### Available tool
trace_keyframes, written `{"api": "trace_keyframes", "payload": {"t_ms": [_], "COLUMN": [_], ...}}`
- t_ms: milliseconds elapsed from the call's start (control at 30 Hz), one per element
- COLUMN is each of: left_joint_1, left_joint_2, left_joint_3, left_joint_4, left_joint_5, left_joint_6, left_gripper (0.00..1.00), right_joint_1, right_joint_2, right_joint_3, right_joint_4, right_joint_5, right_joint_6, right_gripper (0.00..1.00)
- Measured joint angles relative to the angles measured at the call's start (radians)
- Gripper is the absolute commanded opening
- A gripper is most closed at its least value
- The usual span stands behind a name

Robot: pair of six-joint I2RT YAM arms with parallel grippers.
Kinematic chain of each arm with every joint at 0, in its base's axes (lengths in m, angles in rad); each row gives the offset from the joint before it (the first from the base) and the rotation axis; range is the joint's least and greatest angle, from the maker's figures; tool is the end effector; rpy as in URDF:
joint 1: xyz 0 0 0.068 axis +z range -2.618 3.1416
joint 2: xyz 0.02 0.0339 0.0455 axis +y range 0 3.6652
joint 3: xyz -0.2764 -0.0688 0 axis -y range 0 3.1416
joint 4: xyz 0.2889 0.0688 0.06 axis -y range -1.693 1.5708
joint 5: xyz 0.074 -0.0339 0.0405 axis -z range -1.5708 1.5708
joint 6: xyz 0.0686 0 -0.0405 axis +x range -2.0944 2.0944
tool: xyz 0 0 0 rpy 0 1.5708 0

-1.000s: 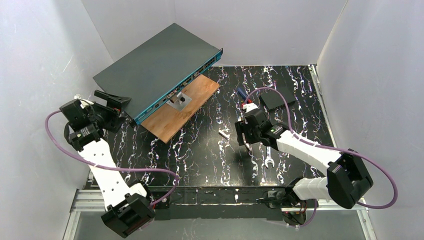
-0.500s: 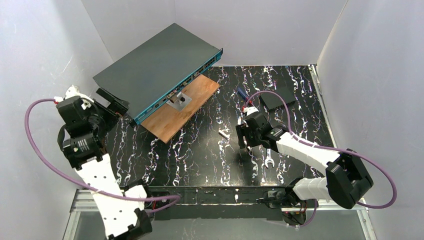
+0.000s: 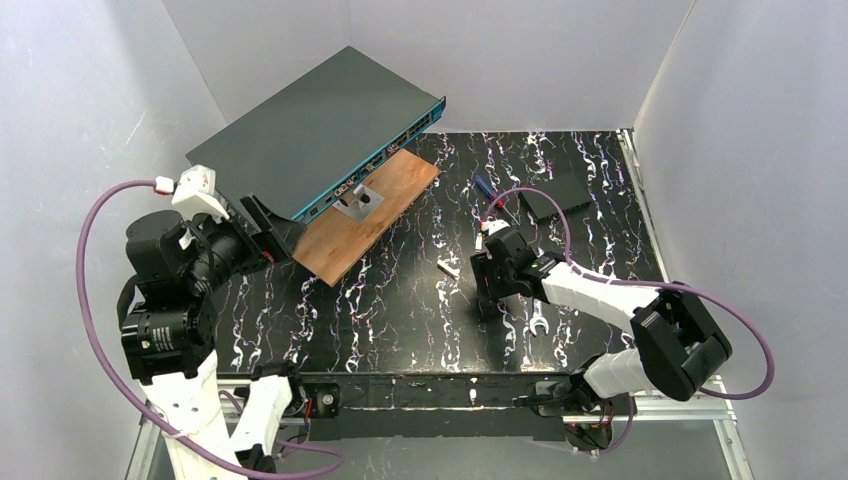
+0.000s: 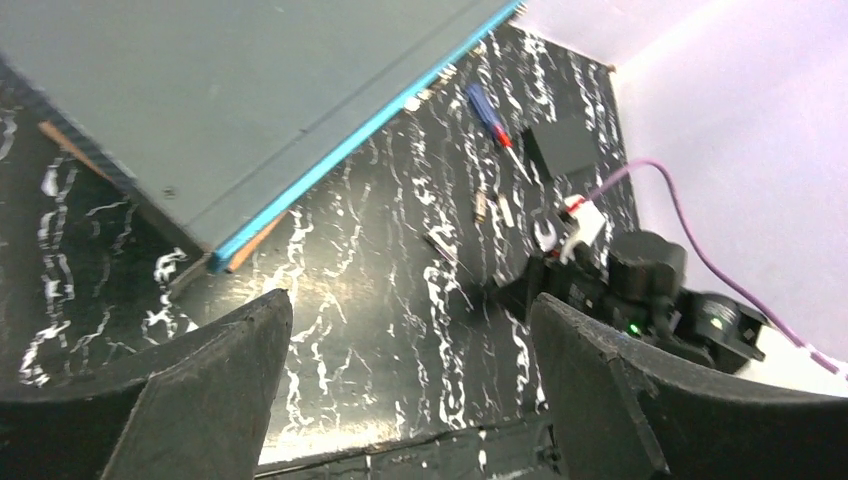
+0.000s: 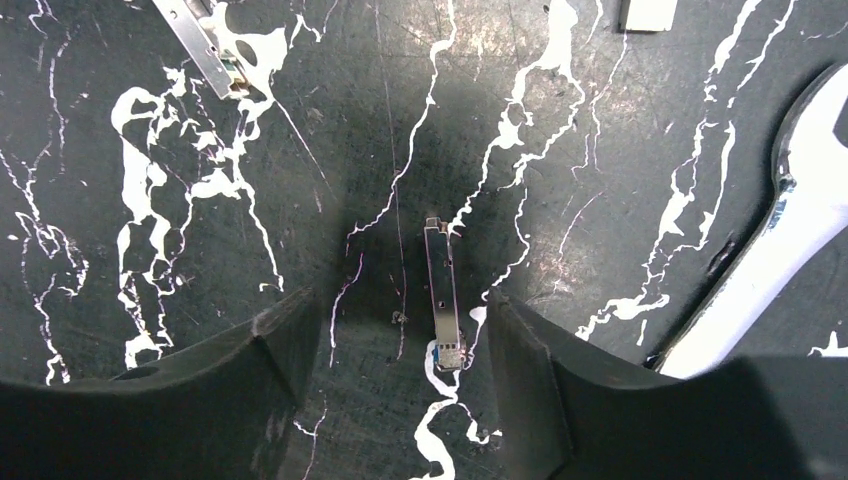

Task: Insert the plug into the switch port
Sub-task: Pick up the connector from the center of the board.

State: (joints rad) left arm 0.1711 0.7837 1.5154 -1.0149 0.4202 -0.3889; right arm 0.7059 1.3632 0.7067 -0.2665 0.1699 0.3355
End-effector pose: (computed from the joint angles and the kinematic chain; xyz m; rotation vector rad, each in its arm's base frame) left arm 0.1331 -0.0054 0.5081 -0.2254 1.8493 -0.5400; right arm 0.2465 0.1948 0.1422 -0.3883 2.4592 0.2318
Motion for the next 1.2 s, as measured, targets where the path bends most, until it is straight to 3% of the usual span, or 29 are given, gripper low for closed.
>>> {"api": "trace_keyframes", "payload": {"t_ms": [367, 633, 733, 933, 1200], "left_joint_1": [-0.131, -0.502, -0.591, -0.715, -0.732], "left_joint_2": [0.076, 0.204, 0.249, 0.314, 0.340], "left_joint_3": [-0.002, -0.002, -0.002, -0.066, -0.251], "left_joint_4": [0.030, 0.055, 0.081, 0.207, 0.363], "left_joint_5": [0.109, -0.051, -0.102, -0.152, -0.156], "left_joint_6": [-0.025, -0.060, -0.074, -0.119, -0.227], "left_gripper": [0.82, 0.82, 0.82, 0.83, 0.83], "right_joint_1": [0.000, -0.002, -0.004, -0.005, -0.002], "right_joint_2": [0.010, -0.039, -0.068, -0.159, -0.298], "right_joint_3": [-0.051, -0.095, -0.103, -0.116, -0.126], "right_joint_4": [0.015, 0.028, 0.021, 0.033, 0.137], "right_joint_5": [-0.001, -0.010, -0.016, -0.035, -0.120], "right_joint_6": [-0.006, -0.001, -0.002, -0.005, -0.010], "right_gripper": [0.44, 0.12, 0.02, 0.01, 0.01]}}
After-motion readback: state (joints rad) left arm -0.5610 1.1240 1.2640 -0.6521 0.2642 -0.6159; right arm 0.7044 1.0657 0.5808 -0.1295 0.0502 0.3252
